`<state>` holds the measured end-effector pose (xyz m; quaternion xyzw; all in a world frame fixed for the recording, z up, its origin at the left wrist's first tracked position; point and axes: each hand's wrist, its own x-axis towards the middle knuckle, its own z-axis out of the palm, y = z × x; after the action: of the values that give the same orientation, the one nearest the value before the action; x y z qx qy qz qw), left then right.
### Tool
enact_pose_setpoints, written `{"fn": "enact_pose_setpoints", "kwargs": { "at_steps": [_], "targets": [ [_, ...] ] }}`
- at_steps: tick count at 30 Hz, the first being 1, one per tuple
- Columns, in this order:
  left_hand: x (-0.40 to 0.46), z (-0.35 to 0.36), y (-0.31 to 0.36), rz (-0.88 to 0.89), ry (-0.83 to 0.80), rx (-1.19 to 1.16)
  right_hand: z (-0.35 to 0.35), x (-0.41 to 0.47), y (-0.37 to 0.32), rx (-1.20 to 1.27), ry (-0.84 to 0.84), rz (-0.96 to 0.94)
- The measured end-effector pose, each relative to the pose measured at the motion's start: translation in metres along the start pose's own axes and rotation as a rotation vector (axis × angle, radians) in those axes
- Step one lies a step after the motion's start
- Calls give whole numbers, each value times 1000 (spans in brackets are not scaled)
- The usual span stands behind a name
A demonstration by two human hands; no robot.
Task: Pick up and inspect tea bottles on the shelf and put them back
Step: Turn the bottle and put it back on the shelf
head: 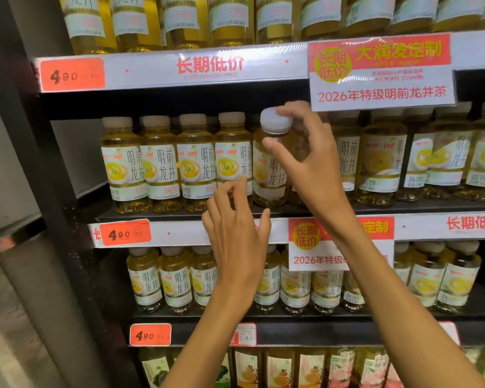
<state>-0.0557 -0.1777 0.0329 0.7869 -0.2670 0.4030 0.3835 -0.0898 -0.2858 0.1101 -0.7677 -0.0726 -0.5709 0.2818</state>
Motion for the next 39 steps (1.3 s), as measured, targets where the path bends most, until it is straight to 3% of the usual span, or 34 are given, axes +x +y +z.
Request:
{"fn": "enact_pose_setpoints", "kwargs": {
  "at_steps": [5,8,16,21,28,33,35,39],
  "targets": [
    [-4,2,5,3,-30,-71,6,-22,-1,269,-61,146],
    [-6,1,5,-3,-57,-141,9,-34,-1,238,-130,123],
    [-7,-15,2,36,-157,-400,-15,-48,-28,409,-2,83],
    [-14,-41,8,77,-321,-620,-36,-52,-43,766,2,328],
    [-43,-61,20,-217,-546,-872,-46,-53,-37,1006,-151,573],
    [-70,-66,19,-450,-912,-1258,-51,-60,-34,1321,-302,685],
    [-78,-66,20,-548,-955,-1354,-52,-63,-35,1280,-302,693],
    [-86,-64,17,-590,-797,-1202,-56,-66,-41,958,-201,612]
  ]
}}
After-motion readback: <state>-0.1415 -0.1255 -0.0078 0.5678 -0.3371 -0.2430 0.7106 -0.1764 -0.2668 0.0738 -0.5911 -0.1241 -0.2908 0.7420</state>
